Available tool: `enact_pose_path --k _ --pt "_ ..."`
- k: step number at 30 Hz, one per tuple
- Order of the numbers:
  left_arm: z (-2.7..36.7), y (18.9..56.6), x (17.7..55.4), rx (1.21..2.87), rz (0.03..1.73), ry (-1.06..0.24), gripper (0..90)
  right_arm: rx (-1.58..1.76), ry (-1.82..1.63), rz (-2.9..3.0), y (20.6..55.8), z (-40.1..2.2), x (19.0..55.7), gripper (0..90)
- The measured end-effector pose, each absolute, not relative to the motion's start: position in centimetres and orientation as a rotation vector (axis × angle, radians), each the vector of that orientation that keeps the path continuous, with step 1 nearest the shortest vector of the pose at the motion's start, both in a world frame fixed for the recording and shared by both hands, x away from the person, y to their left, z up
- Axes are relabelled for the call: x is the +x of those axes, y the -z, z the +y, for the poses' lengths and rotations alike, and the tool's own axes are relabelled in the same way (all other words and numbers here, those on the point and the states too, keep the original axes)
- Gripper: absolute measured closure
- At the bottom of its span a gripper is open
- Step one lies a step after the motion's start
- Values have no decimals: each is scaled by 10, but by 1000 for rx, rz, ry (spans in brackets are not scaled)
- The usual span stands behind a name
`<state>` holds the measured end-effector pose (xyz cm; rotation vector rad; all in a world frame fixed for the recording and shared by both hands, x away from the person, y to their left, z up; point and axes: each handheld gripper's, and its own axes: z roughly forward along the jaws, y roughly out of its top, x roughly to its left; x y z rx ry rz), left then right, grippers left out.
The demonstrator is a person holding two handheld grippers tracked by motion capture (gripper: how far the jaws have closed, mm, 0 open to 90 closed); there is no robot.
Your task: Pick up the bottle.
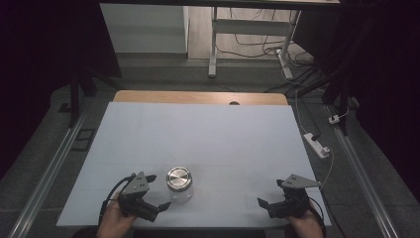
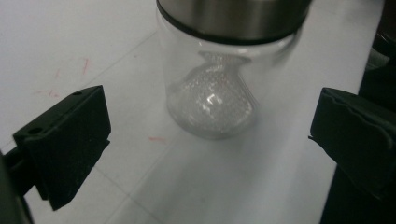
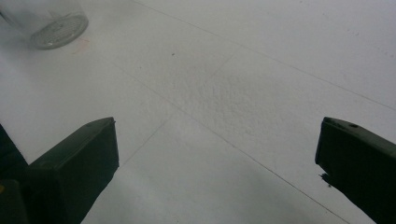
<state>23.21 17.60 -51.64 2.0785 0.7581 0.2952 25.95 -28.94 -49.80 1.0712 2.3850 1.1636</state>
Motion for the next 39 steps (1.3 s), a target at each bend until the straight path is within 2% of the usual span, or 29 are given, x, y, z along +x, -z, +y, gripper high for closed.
enact_pose_path --k 7,12,20,32,39 --pt "162 517 245 2112 757 -246 0 1059 -1152 2396 498 -288 259 0" --pt "153 519 252 2123 762 -258 0 1055 -1156 2400 498 -288 259 0" --pt "134 523 258 2160 675 -270 0 1050 -1169 2409 498 -289 260 0" --pt "128 524 267 2151 621 -254 3 1048 -1162 2415 498 -288 259 0" --pt "134 520 266 2148 617 -263 146 1042 -1165 2415 498 -288 259 0"
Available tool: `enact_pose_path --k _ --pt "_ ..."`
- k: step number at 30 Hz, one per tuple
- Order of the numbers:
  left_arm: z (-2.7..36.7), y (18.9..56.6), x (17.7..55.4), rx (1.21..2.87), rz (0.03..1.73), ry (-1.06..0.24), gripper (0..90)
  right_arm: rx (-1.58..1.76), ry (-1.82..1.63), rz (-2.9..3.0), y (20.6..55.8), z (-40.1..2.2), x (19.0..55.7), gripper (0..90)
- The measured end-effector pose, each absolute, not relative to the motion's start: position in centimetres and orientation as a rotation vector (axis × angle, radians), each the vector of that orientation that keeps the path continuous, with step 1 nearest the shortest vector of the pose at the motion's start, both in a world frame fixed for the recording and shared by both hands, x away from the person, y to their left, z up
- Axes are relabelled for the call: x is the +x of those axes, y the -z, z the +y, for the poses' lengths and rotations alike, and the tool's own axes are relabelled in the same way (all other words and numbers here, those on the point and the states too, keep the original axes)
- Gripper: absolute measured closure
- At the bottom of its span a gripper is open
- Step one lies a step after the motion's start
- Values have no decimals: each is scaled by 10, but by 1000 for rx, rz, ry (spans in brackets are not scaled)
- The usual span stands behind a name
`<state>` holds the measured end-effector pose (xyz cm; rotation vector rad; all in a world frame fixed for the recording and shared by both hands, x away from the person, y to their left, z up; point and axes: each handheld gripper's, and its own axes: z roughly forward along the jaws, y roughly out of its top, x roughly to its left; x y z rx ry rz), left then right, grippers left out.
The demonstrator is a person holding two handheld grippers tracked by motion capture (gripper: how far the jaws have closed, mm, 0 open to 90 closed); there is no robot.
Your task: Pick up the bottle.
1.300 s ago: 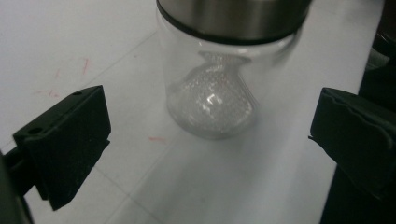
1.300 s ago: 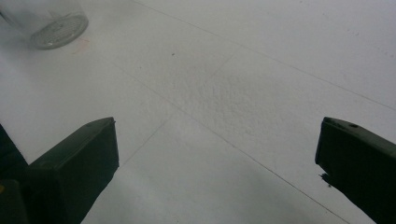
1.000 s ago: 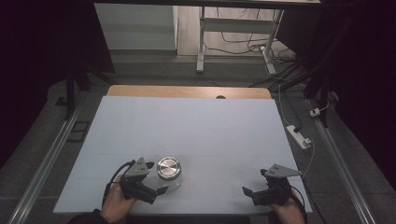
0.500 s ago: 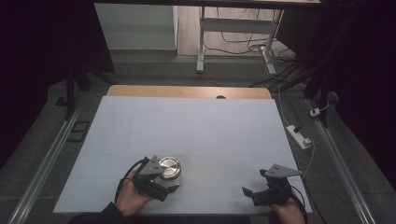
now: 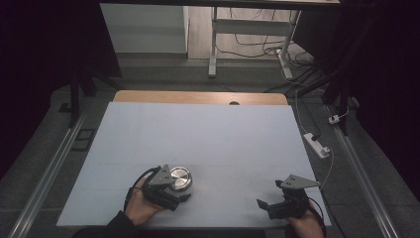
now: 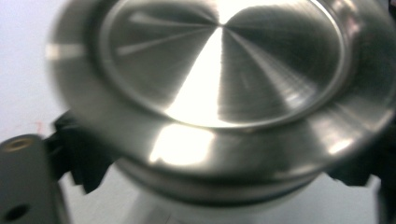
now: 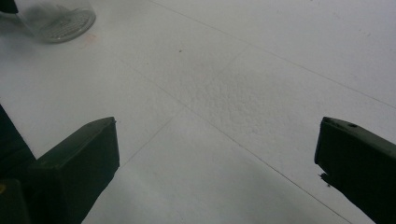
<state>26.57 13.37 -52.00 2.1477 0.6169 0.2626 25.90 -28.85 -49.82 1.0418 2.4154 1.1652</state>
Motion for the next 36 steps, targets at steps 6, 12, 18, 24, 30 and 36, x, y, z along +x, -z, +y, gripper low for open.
enact_pose_path --k 6,12,18,24,30,36 --pt "132 518 265 2165 633 -267 151 1040 -1172 2415 498 -289 259 0" --pt "132 517 264 2170 643 -270 152 1034 -1168 2419 498 -288 259 0" --pt "131 514 263 2188 639 -299 153 1030 -1165 2421 498 -288 259 0" --pt "135 507 265 2173 637 -289 153 1023 -1172 2426 498 -288 259 0" --pt "134 497 268 2156 622 -274 153 1024 -1177 2426 498 -288 259 0" --pt "126 486 271 2173 565 -284 153 1028 -1179 2429 498 -289 259 0"
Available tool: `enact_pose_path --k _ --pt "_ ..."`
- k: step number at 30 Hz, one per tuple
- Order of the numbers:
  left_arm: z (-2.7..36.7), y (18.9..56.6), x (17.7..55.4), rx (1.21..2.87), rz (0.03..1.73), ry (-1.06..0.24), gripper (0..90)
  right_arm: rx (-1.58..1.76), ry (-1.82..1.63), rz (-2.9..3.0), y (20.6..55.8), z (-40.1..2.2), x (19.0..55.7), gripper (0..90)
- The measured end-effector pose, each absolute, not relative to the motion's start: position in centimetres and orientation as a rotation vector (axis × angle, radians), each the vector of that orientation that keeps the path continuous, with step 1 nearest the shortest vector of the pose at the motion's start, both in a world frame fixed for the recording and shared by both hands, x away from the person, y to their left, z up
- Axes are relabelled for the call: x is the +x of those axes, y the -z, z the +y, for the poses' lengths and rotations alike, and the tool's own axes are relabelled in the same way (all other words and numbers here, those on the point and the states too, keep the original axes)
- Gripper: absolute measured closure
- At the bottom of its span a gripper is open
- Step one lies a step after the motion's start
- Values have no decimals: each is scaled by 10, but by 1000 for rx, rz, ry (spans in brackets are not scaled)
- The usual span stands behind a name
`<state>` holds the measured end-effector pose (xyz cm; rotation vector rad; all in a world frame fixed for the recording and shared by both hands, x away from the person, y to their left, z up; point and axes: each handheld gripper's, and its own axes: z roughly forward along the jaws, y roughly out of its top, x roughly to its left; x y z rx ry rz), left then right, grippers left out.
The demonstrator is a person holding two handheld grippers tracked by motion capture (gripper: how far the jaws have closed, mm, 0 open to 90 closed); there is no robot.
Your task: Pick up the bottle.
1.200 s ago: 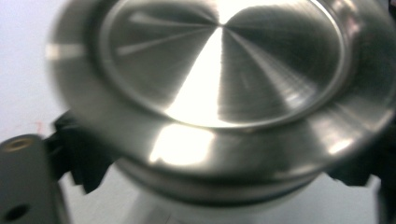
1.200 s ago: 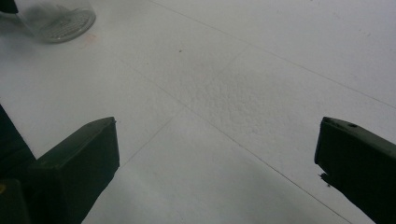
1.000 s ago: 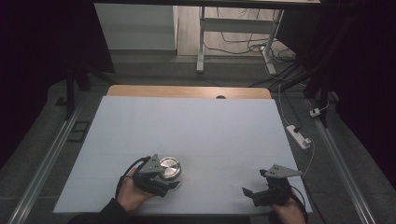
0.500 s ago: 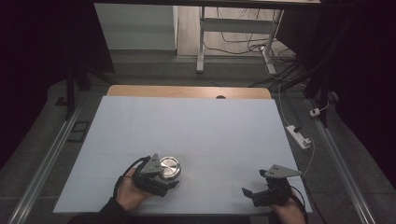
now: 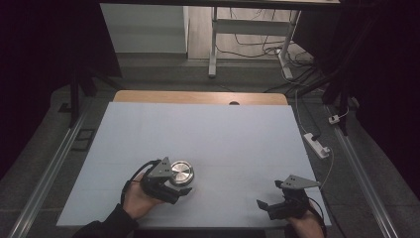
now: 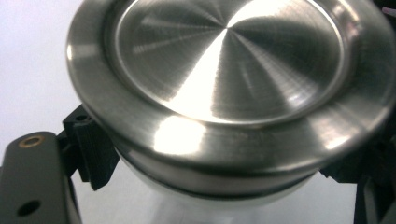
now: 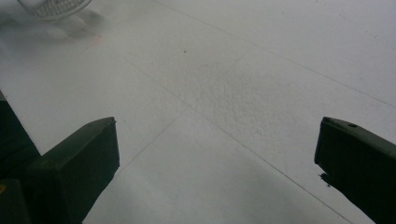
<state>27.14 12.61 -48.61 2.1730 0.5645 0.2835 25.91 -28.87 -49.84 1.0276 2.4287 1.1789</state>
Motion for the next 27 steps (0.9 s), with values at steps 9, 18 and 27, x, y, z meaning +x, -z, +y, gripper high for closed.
enact_pose_path --k 9,18,27 --pt "120 476 277 2174 525 -263 153 1034 -1180 2426 498 -289 259 0" --pt "113 467 284 2197 473 -245 153 1045 -1176 2423 499 -289 260 0" --pt "112 457 292 2161 477 -220 153 1053 -1173 2421 499 -289 260 0"
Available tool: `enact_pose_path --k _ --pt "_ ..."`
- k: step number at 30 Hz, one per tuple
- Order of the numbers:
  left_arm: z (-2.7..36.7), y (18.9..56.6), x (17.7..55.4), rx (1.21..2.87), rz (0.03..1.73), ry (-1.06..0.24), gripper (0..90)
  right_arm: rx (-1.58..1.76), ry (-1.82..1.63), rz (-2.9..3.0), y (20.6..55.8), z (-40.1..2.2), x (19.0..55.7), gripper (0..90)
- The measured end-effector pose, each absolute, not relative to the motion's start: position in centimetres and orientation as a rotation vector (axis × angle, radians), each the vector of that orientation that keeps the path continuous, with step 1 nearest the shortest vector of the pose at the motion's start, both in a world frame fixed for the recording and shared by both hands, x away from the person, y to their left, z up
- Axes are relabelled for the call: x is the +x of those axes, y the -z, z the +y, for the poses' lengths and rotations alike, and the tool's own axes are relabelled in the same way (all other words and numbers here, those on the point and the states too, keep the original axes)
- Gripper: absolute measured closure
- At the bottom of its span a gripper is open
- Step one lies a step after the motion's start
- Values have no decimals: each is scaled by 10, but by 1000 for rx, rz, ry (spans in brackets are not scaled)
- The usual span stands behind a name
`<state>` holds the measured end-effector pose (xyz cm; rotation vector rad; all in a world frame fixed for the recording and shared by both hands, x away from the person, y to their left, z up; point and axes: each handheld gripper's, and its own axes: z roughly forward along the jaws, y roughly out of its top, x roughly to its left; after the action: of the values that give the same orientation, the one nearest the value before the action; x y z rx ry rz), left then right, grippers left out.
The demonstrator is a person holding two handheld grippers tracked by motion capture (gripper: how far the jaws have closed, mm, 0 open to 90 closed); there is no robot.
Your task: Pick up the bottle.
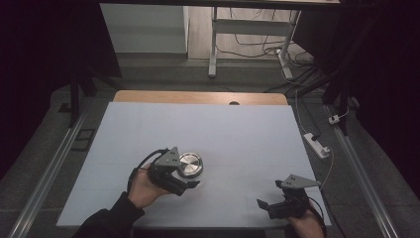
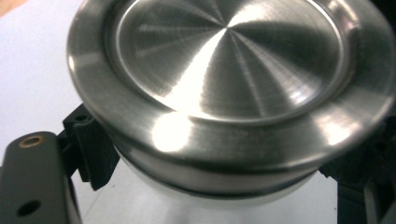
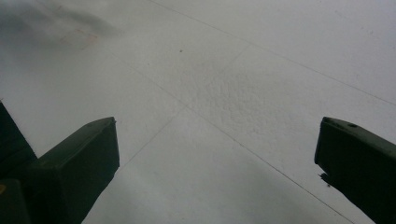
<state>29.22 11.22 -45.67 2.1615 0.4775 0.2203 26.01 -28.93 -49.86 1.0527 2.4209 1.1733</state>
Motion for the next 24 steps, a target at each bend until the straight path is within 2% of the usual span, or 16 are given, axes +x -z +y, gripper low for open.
enact_pose_path --k 24 --pt "86 422 311 2154 414 -232 153 1042 -1174 2428 499 -289 260 0"
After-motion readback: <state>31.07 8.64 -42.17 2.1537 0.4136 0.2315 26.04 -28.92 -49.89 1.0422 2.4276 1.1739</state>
